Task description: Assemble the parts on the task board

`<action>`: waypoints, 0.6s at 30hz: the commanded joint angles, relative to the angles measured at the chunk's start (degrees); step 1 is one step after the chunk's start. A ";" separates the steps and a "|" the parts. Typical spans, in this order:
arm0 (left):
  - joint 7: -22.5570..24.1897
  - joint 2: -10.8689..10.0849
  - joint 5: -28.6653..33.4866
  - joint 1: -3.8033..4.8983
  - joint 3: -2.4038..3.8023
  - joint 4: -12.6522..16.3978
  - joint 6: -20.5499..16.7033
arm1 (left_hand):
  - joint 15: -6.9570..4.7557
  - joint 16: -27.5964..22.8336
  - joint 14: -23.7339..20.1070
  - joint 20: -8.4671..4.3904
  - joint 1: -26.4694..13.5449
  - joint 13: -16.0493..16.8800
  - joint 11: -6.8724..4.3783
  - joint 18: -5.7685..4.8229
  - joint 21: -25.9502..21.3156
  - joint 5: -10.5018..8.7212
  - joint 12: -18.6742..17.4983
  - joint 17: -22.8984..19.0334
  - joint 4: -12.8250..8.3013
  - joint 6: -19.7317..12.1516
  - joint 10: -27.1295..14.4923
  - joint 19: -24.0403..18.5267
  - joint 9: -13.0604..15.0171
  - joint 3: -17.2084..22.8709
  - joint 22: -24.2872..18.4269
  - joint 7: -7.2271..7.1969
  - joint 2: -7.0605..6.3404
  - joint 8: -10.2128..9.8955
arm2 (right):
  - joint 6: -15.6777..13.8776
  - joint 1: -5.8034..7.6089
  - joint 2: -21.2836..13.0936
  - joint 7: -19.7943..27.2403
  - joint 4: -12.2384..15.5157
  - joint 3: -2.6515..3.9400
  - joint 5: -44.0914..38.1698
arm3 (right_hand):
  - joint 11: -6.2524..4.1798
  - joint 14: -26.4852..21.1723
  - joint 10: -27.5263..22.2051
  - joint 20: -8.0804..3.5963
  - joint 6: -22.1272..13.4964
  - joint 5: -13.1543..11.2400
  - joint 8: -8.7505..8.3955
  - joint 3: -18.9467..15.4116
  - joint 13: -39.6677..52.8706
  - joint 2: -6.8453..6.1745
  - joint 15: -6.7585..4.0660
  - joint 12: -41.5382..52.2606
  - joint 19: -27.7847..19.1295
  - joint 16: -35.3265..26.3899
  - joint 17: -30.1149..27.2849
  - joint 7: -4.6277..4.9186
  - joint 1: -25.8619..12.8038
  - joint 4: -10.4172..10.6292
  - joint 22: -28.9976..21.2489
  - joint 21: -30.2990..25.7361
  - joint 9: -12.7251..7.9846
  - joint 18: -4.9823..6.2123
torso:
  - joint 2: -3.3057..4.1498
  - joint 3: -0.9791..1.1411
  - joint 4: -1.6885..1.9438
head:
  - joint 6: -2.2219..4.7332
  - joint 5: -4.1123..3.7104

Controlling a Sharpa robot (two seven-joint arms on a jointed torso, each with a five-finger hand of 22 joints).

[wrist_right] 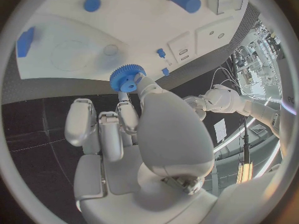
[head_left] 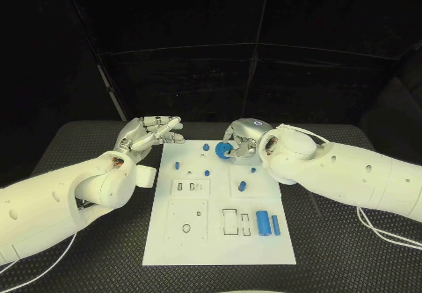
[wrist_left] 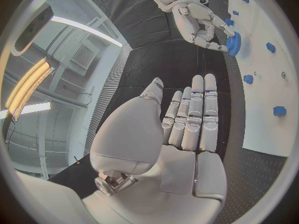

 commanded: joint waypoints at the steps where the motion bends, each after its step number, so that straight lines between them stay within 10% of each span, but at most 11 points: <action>1: 0.24 0.06 -0.10 0.08 0.07 0.09 0.55 | 0.35 -0.35 0.17 0.01 0.35 -0.08 0.25 0.26 -0.12 -0.22 -0.36 0.07 -0.22 -0.01 -0.08 0.36 -0.07 0.02 -0.05 0.20 0.31 -0.21 | -2.68 0.15 1.71 -2.42 -0.50 0.04 -2.84 | 0.00 4.77 0.27 0.06 0.86 -0.05 -0.14 0.03 0.07 -0.06 -0.19 0.28 0.40 0.15 9.34 -0.73 -0.58 0.47 0.05 0.22 0.12 -0.75 | 0.05 -0.01 0.14 | -0.10 0.10; 18: 0.16 0.51 -0.10 0.09 0.07 -0.13 0.70 | 0.35 -0.35 0.17 0.01 0.35 -0.08 0.25 0.26 -0.12 -0.22 -0.36 0.07 -0.22 -0.01 -0.08 0.36 -0.07 0.02 -0.05 0.20 0.31 -0.21 | -1.16 0.08 11.72 -2.74 -8.43 -0.14 -3.69 | 0.06 4.72 0.09 0.06 0.45 -0.10 -0.87 0.31 -0.14 -0.28 -0.16 0.02 0.38 0.05 9.12 -0.62 -1.45 0.60 -0.02 0.16 0.00 -0.74 | 0.06 0.07 0.05 | -0.32 0.81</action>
